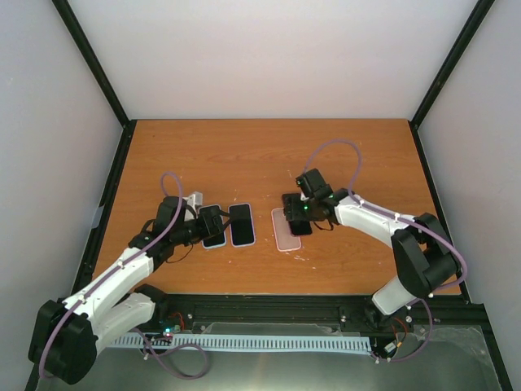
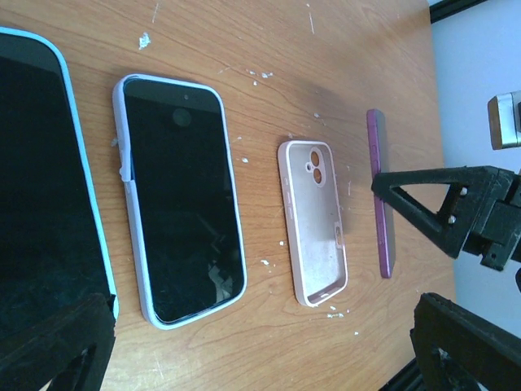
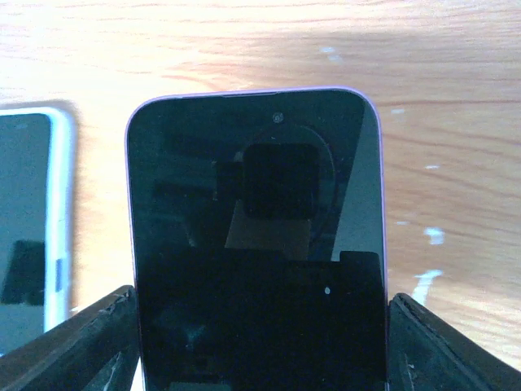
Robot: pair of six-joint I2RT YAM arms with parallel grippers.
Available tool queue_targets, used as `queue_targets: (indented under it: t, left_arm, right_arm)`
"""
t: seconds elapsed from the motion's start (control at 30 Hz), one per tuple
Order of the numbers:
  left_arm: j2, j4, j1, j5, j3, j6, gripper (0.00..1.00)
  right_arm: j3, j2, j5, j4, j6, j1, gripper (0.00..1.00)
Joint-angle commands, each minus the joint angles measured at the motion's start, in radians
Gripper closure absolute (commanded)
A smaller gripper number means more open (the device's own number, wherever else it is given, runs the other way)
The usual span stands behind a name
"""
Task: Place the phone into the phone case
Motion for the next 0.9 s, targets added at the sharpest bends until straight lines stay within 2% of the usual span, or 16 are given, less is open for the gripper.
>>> queue_targets:
  t: [0.0, 0.23, 0.53, 0.87]
  left_arm:
    - [-0.012, 0.032, 0.007, 0.031, 0.016, -0.02, 0.01]
    - [-0.004, 0.031, 0.007, 0.042, 0.011, -0.024, 0.0]
    - [-0.031, 0.019, 0.007, 0.034, 0.011, -0.016, 0.01]
    - [-0.016, 0.021, 0.007, 0.04, 0.009, -0.015, 0.0]
  right_arm:
    - [-0.001, -0.023, -0.085, 0.085, 0.078, 0.072, 0.47]
    - [0.012, 0.044, -0.078, 0.122, 0.134, 0.138, 0.47]
    - [0.0, 0.109, -0.098, 0.136, 0.166, 0.143, 0.47]
    - [-0.021, 0.12, -0.053, 0.108, 0.193, 0.145, 0.47]
